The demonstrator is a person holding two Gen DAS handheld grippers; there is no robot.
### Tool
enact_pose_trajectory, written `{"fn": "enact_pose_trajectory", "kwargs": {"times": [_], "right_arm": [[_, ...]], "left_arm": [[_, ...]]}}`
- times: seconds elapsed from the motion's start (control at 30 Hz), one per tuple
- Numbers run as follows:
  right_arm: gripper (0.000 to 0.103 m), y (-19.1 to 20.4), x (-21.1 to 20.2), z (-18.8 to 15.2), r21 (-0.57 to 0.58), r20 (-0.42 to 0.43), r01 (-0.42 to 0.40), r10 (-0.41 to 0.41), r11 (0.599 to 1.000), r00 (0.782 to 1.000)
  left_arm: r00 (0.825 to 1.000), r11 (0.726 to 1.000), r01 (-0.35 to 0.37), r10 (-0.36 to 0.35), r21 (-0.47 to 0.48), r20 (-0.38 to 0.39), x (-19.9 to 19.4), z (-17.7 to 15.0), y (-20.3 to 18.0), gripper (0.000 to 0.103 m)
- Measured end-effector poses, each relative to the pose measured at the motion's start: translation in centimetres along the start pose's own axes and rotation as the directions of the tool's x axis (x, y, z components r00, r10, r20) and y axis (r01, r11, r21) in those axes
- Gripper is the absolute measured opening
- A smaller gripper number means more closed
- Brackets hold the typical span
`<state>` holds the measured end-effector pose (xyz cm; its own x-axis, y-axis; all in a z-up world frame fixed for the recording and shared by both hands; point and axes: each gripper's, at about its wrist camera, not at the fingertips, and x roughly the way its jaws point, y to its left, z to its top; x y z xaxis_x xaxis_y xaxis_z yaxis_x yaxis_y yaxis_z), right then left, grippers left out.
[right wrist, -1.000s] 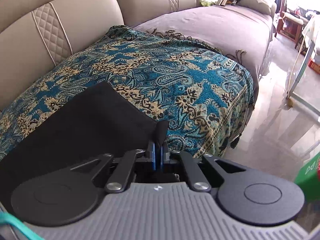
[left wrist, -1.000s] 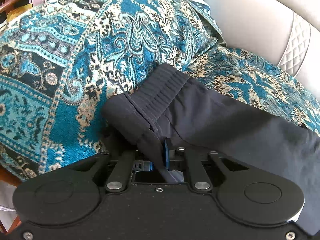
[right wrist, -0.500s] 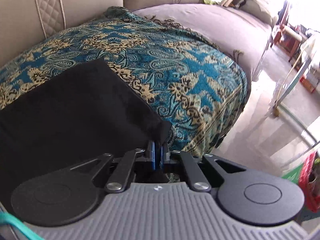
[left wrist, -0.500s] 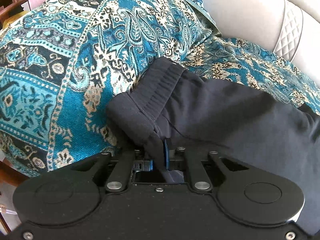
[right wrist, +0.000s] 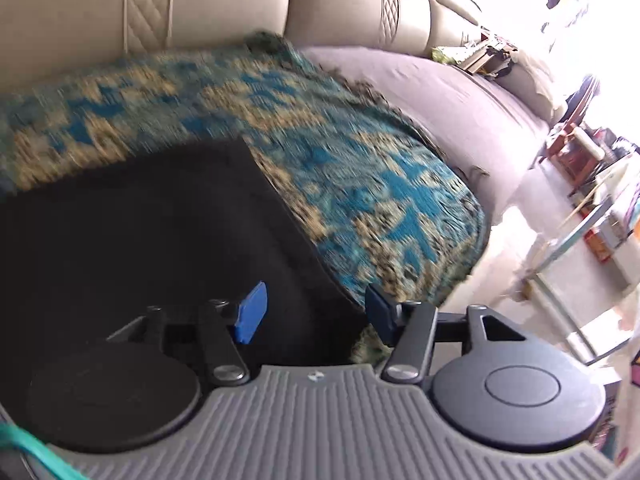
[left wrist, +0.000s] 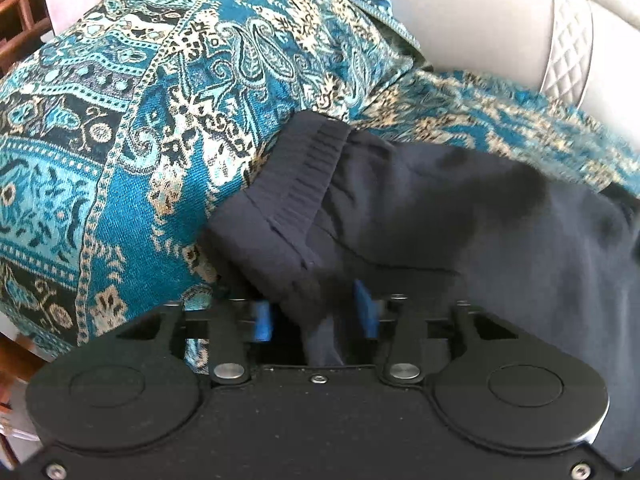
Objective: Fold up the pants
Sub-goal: 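Open both grippers and release the folded trousers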
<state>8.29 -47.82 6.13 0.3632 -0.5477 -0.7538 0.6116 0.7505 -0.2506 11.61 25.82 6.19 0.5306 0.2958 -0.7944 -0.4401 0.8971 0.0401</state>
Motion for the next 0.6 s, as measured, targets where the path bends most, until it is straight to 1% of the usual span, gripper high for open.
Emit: {"fn": "enact_pose_trajectory", "kwargs": {"times": [0.07, 0.1, 0.13, 0.17, 0.2, 0.23, 0.27, 0.33, 0.4, 0.47, 0.53, 0.6], "right_arm": [[0.072, 0.6, -1.6, 0.8, 0.022, 0.033, -0.051, 0.05, 0.998, 0.998], [0.073, 1.1, -2.5, 1.1, 0.02, 0.054, -0.08, 0.079, 0.997, 0.995], [0.075, 1.8, -3.5, 1.3, 0.011, 0.079, -0.111, 0.11, 0.994, 0.991], [0.077, 2.7, -4.6, 1.6, -0.007, 0.107, -0.143, 0.143, 0.99, 0.984], [0.078, 3.6, -5.6, 1.7, -0.029, 0.132, -0.169, 0.171, 0.985, 0.976], [0.08, 4.7, -6.7, 1.8, -0.056, 0.158, -0.198, 0.204, 0.979, 0.966], [0.082, 6.0, -7.9, 1.7, -0.085, 0.18, -0.228, 0.24, 0.97, 0.954], [0.086, 8.6, -10.0, 1.5, -0.153, 0.215, -0.293, 0.321, 0.944, 0.922], [0.087, 11.4, -12.1, 1.0, -0.226, 0.236, -0.353, 0.402, 0.908, 0.885], [0.089, 14.3, -14.1, 0.2, -0.303, 0.247, -0.408, 0.484, 0.861, 0.839], [0.089, 17.1, -16.0, -0.8, -0.371, 0.251, -0.457, 0.561, 0.808, 0.789], [0.089, 19.8, -17.7, -2.1, -0.427, 0.241, -0.504, 0.631, 0.751, 0.737]], "left_arm": [[1.0, 1.0, 0.008, -0.008, -0.017, 0.017, -0.8, -0.1, -0.1, 0.058], [1.0, 1.0, 0.012, -0.012, -0.02, 0.027, -1.2, -0.2, -0.2, 0.06], [0.999, 1.0, 0.016, -0.015, -0.02, 0.037, -1.6, -0.2, -0.3, 0.066], [0.999, 1.0, 0.013, -0.012, -0.021, 0.053, -2.2, -0.3, -0.4, 0.075], [0.997, 1.0, 0.003, -0.001, -0.022, 0.073, -2.8, -0.4, -0.5, 0.08], [0.995, 1.0, -0.012, 0.014, -0.022, 0.102, -3.4, -0.4, -0.7, 0.088], [0.991, 1.0, -0.024, 0.026, -0.019, 0.134, -4.1, -0.5, -0.8, 0.09], [0.979, 0.999, -0.042, 0.041, 0.0, 0.201, -5.4, -0.7, -1.3, 0.091], [0.97, 0.999, -0.042, 0.038, 0.012, 0.239, -6.4, -0.8, -1.6, 0.093], [0.964, 1.0, -0.015, 0.011, 0.012, 0.264, -7.4, -0.8, -1.8, 0.093], [0.957, 0.999, 0.038, -0.039, 0.01, 0.289, -8.2, -1.2, -2.1, 0.093], [0.945, 0.996, 0.091, -0.093, 0.019, 0.313, -8.4, -1.5, -2.6, 0.087]]}}
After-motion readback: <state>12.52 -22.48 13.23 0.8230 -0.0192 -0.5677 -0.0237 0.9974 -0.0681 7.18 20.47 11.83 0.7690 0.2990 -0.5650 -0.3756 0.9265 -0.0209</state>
